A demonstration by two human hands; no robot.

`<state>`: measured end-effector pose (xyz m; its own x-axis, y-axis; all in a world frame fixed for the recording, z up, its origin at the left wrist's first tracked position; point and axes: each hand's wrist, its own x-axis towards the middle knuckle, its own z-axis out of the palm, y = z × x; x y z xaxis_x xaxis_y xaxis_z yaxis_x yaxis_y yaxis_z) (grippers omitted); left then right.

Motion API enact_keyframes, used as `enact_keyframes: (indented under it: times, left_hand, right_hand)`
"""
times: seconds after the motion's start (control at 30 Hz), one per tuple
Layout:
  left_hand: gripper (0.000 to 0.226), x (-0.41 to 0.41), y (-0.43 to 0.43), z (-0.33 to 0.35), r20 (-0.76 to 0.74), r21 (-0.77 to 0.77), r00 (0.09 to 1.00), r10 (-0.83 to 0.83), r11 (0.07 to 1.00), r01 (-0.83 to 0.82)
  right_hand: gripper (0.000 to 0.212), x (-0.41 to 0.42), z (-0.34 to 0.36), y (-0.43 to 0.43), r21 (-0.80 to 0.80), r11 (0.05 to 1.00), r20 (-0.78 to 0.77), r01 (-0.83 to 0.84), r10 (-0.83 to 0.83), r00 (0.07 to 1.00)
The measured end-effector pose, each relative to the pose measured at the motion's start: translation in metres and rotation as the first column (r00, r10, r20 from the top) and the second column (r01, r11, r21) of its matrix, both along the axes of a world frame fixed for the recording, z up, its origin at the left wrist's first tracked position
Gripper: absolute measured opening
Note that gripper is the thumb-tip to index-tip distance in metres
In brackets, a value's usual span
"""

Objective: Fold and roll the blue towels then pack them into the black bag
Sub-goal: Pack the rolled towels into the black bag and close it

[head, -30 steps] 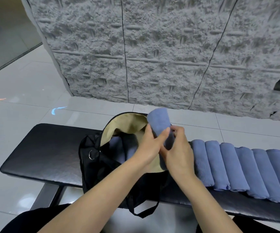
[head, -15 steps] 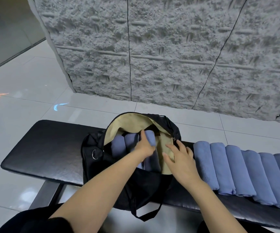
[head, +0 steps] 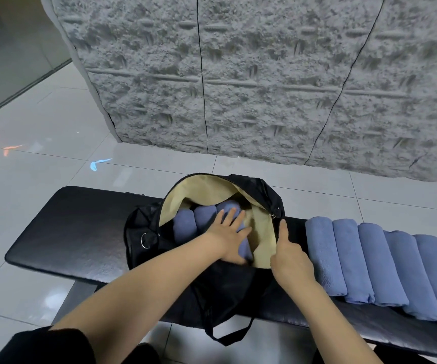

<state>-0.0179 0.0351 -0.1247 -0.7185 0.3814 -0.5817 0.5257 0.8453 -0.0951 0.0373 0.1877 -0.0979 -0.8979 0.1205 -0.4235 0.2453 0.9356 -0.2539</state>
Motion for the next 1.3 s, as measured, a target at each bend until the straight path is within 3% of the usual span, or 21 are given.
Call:
enact_keyframes:
  times: [0.13, 0.33, 0.47, 0.63, 0.73, 0.83, 0.93, 1.03, 1.1, 1.17, 1.2, 1.3]
  left_hand:
    - [0.088, -0.004, 0.012, -0.005, -0.058, -0.041, 0.996, 0.065, 0.997, -0.067]
    - [0.087, -0.006, 0.001, 0.005, 0.046, 0.03, 0.999, 0.03, 0.999, -0.031]
    - [0.075, -0.006, -0.007, 0.003, 0.08, 0.089, 0.994, 0.078, 0.992, -0.085]
    - [0.071, -0.013, -0.011, 0.001, -0.002, -0.005, 0.996, 0.09, 0.996, -0.09]
    - [0.072, -0.016, -0.007, 0.006, 0.007, 0.02, 0.996, 0.087, 0.996, -0.087]
    - [0.073, -0.014, -0.006, 0.01, 0.011, 0.059, 0.997, 0.075, 0.995, -0.076]
    - [0.074, -0.003, -0.005, 0.011, -0.151, 0.049, 0.987, 0.048, 0.998, -0.041]
    - [0.074, 0.004, -0.005, 0.01, -0.259, 0.03, 0.965, 0.032, 0.999, -0.025]
    - [0.074, 0.004, -0.007, 0.012, -0.26, 0.015, 0.965, 0.043, 0.999, -0.041]
    - [0.075, 0.002, -0.009, 0.014, -0.259, -0.005, 0.964, 0.053, 0.998, -0.056]
    - [0.076, 0.002, -0.009, 0.014, -0.265, -0.011, 0.963, 0.055, 0.998, -0.061]
    - [0.079, -0.002, -0.013, 0.015, -0.277, -0.025, 0.958, 0.081, 0.995, -0.092]
  right_hand:
    - [0.091, -0.005, 0.001, 0.001, 0.05, 0.999, 0.004, -0.021, 0.021, 1.0]
    - [0.085, -0.022, -0.003, 0.002, -0.06, 0.996, -0.099, 0.067, -0.073, 0.992]
    - [0.086, -0.049, -0.016, -0.003, 0.017, 0.993, -0.014, 0.115, -0.115, 0.993]
    - [0.09, -0.052, -0.02, 0.009, 0.123, 0.99, 0.005, 0.074, -0.075, 0.997]
    - [0.092, -0.055, -0.018, 0.022, 0.142, 0.987, 0.005, 0.073, -0.074, 0.997]
    - [0.087, -0.058, -0.015, 0.025, 0.073, 0.995, -0.023, 0.065, -0.063, 0.998]
    - [0.082, -0.054, -0.017, 0.022, -0.024, 1.0, -0.132, -0.007, 0.004, 0.991]
    - [0.06, -0.053, -0.02, 0.018, 0.051, 0.986, -0.391, -0.157, 0.164, 0.905]
    - [0.032, -0.055, -0.018, 0.01, 0.126, 0.931, -0.586, -0.343, 0.349, 0.732]
    - [0.024, -0.063, -0.018, 0.002, 0.283, 0.817, -0.528, -0.502, 0.569, 0.63]
    - [0.032, -0.068, -0.017, -0.001, 0.313, 0.79, -0.45, -0.527, 0.612, 0.65]
    - [0.051, -0.088, -0.009, -0.004, 0.19, 0.9, -0.298, -0.392, 0.433, 0.85]
